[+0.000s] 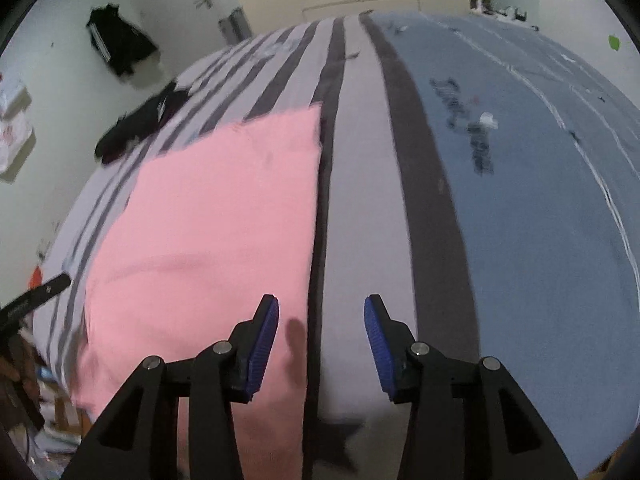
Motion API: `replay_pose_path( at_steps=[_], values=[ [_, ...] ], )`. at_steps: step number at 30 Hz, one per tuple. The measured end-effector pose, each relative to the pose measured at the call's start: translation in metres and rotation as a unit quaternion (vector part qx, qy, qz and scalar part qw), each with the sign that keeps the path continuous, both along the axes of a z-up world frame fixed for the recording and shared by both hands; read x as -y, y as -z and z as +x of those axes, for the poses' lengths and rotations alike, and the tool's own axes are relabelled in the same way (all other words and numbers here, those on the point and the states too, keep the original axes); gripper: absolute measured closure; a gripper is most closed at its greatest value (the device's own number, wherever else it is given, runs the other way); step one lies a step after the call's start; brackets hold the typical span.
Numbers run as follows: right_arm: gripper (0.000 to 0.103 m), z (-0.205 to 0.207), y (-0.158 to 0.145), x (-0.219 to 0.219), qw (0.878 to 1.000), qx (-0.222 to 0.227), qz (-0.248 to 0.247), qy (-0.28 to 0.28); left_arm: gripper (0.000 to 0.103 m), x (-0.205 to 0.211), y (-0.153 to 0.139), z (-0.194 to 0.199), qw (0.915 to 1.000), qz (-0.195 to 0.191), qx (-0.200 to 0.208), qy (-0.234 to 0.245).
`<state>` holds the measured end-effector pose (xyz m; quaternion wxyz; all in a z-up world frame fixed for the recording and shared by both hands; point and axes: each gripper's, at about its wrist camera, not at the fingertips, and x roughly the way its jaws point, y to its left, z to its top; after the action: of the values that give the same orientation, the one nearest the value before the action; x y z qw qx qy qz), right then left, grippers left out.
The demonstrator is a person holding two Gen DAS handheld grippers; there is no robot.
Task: Fold clothes
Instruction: 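Grasp the folded shirt edge with the left gripper while the right gripper grasps it too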
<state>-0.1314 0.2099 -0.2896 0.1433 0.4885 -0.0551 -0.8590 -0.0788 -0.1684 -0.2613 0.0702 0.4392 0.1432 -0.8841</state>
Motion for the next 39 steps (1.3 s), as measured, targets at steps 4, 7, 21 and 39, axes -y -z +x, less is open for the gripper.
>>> replay_pose_path(
  at_steps=[4,7,21,39],
  values=[
    [0.057,-0.054,-0.004,0.004,1.000,-0.021,-0.011,0.015,0.043,0.010,-0.008,-0.054,0.9997,0.007,-0.021,0.009],
    [0.056,-0.096,-0.006,0.007,0.999,-0.035,-0.019,0.026,0.041,0.012,-0.006,-0.101,0.9995,0.011,-0.023,0.019],
    [0.055,-0.179,0.034,0.033,1.000,0.003,-0.024,0.006,0.041,0.010,0.038,-0.185,0.9982,0.041,0.033,0.028],
    [0.044,-0.190,0.040,0.043,0.999,0.005,-0.048,-0.007,0.033,0.005,0.054,-0.195,0.9981,0.018,0.042,0.041]
  ],
)
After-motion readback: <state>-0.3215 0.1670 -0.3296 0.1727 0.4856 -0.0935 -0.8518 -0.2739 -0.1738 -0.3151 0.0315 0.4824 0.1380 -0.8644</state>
